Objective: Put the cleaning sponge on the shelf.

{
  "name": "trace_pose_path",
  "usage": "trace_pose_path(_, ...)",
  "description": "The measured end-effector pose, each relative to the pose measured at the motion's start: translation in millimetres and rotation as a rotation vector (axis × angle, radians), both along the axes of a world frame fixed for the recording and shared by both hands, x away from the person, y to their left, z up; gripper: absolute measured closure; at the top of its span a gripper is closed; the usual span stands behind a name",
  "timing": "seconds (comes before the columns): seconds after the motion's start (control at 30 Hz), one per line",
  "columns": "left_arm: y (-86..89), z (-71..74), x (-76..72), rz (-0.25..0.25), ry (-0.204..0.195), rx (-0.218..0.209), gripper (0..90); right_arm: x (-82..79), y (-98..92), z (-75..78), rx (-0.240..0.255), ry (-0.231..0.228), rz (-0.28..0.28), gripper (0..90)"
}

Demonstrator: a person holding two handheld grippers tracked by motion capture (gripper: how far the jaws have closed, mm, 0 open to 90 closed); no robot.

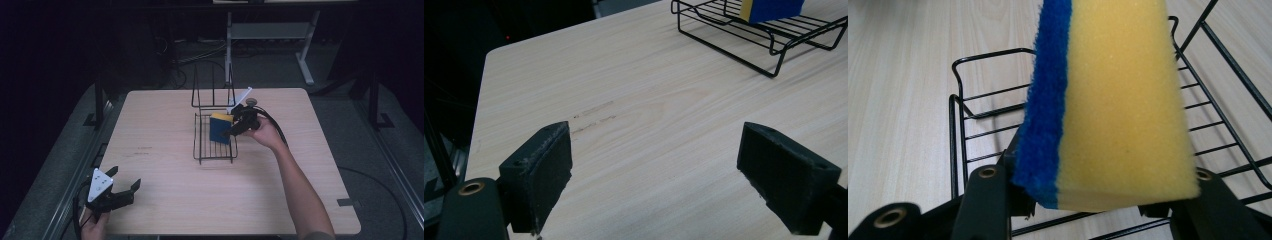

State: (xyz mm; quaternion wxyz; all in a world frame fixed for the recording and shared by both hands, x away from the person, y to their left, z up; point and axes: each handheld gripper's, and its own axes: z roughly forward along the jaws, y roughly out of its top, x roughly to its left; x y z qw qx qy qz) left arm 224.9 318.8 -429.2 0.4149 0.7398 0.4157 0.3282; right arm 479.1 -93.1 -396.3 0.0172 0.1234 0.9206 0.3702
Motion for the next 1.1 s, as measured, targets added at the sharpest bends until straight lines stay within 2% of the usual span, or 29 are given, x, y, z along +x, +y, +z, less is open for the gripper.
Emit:
trace_pose_path(0.37,-0.1,0.1,-0.1,-0.001,0.0,0.001,13.9,-1.3,0.1,1.4,-0.006,0.008,-0.008,43.9)
trace_pose_path(0.67,-0.3,0.0,0.0,-0.003,0.001,0.001,13.9,-2.8,-0.2,4.0,0.007,0.016,-0.016,38.5)
trace_pose_path(1.0,-0.6,-0.1,0.2,-0.003,0.002,0.001,13.9,-3.2,-2.4,3.1,0.0,0.043,-0.03,33.7)
trace_pose_path(1.1,-1.1,0.0,0.1,-0.007,0.004,0.008,13.9,-3.7,-3.2,3.2,0.003,0.051,-0.039,29.1)
